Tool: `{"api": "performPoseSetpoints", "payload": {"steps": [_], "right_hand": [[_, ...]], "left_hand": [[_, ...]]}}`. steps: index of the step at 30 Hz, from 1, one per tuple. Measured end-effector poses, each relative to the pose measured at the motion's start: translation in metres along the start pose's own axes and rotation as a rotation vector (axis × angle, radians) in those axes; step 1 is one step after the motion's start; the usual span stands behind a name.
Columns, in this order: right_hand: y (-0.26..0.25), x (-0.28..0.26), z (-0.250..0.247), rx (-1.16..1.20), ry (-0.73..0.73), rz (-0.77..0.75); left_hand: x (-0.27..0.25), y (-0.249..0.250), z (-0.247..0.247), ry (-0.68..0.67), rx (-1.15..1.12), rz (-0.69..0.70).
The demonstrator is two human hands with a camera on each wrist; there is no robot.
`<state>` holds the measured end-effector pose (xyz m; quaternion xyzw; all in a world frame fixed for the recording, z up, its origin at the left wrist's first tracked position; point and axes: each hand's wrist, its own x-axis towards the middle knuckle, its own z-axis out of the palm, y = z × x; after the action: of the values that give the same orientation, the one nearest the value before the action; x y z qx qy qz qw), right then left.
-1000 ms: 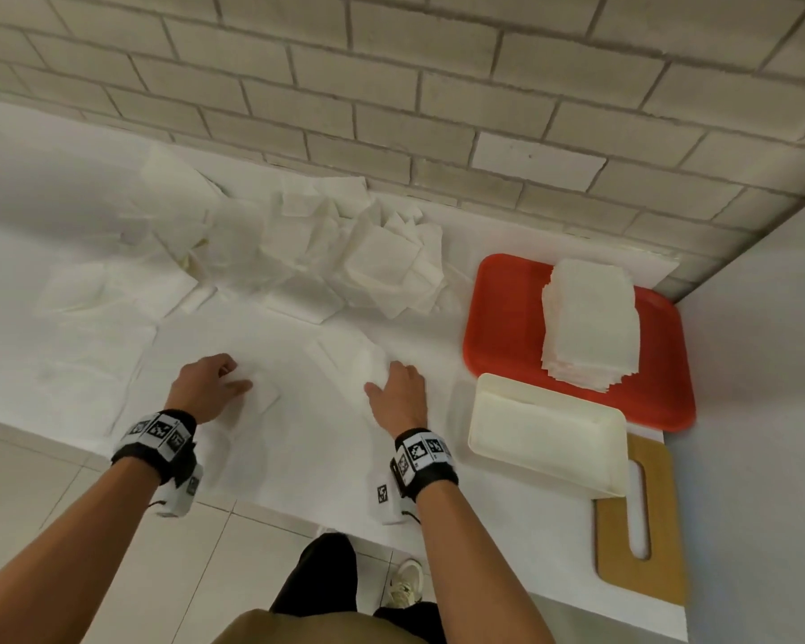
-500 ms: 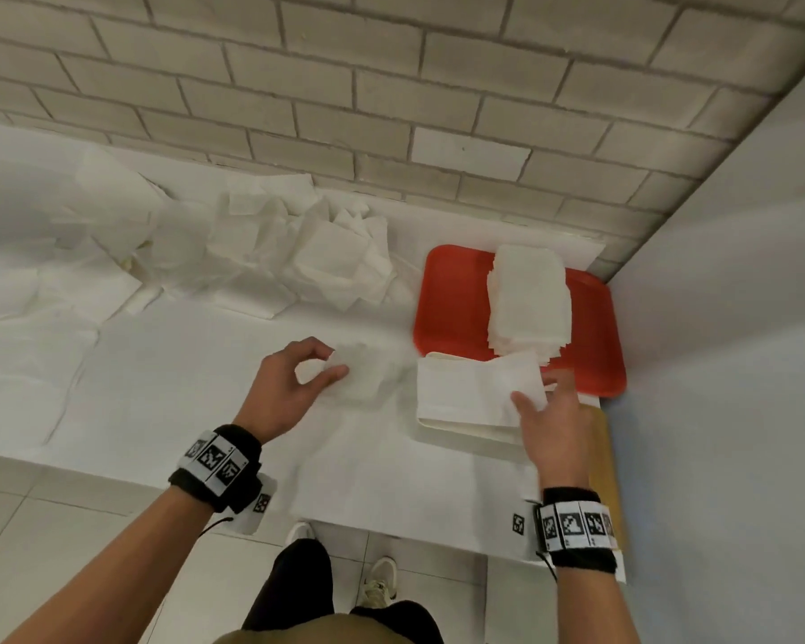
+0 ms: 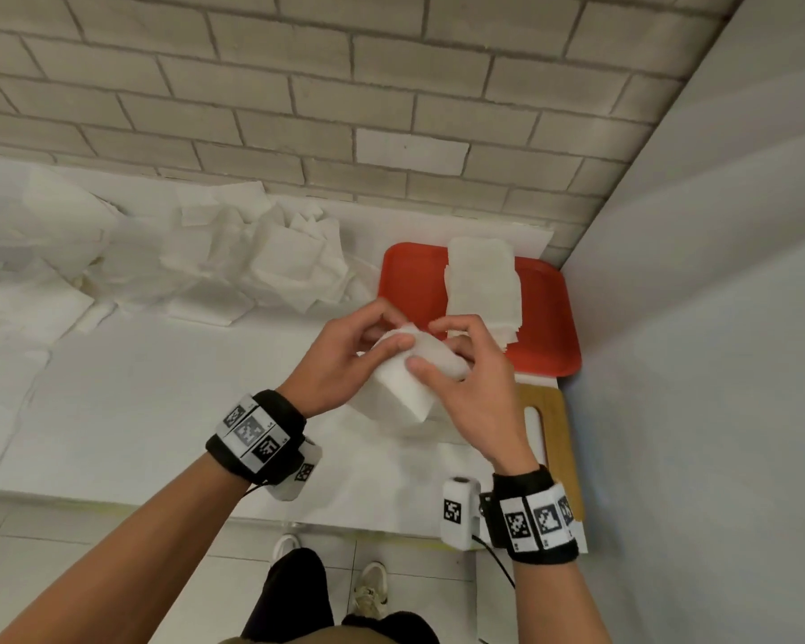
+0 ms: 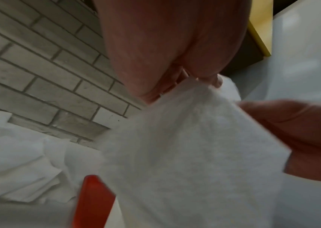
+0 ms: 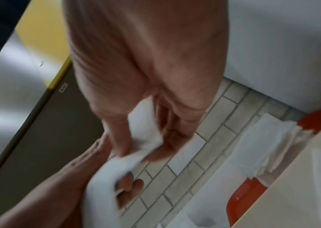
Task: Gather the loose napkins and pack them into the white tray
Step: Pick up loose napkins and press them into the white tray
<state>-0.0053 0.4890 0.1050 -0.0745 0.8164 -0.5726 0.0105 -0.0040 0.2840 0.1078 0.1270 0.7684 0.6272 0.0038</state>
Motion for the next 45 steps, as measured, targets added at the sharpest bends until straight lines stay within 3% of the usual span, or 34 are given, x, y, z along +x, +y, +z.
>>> {"api": "performPoseSetpoints", "payload": {"steps": [4,6,9,11,16,18,21,23,26,28,30,33,36,39,41,43,45], "right_hand": [[0.02,0.004,-0.013,0.061,0.324,0.014],[0.036,0.004,-0.02,-0.017,0.406,0.08],[0.075,0.003,-0.018,-0.419,0.397,0.13],[0.1,0.004,-0.012,-0.682,0.352,0.146],[0.122,0.007,-0.003,-0.965,0.288,0.228],[0.121,0.007,-0.002,-1.0,0.307,0.238],[0.111,0.005,0.001,-0.929,0.371,0.117],[0.105,0.007,0.004,-0.917,0.249,0.147],[0.108,0.024,0.007,-0.917,-0.115,0.447],[0.106,0.034,0.006,-0.867,-0.224,0.576],[0.1,0.04,0.006,-0.882,-0.214,0.601],[0.075,0.036,0.017,-0.947,-0.068,0.504],[0.035,0.032,0.048,-0.836,0.103,0.323],[0.002,0.049,0.096,-0.642,0.173,0.158],[-0.01,0.078,0.131,-0.518,0.194,0.088],[-0.012,0.12,0.164,-0.414,0.189,0.104],[-0.004,0.168,0.191,-0.336,0.154,0.193]], "left_hand": [[0.009,-0.016,0.004,-0.098,0.055,-0.145],[0.011,-0.035,0.007,-0.033,0.206,-0.2],[0.015,-0.063,0.014,0.087,0.364,-0.254],[0.019,-0.078,0.023,0.078,0.461,-0.263],[0.027,-0.1,0.052,-0.075,0.973,-0.115],[0.027,-0.102,0.055,-0.077,1.066,-0.074],[0.028,-0.102,0.059,-0.065,1.051,0.117],[0.033,-0.102,0.064,-0.212,1.04,0.15],[0.045,-0.103,0.065,-0.521,1.148,-0.137],[0.052,-0.104,0.058,-0.591,1.166,-0.183],[0.057,-0.105,0.044,-0.518,1.036,-0.109],[0.058,-0.106,-0.003,-0.193,0.796,-0.002],[0.06,-0.127,-0.082,0.1,0.773,-0.019],[0.059,-0.171,-0.173,0.352,0.861,-0.207],[0.051,-0.199,-0.223,0.443,0.869,-0.47],[0.04,-0.218,-0.259,0.398,0.865,-0.68],[0.027,-0.227,-0.278,0.31,0.849,-0.745]]}}
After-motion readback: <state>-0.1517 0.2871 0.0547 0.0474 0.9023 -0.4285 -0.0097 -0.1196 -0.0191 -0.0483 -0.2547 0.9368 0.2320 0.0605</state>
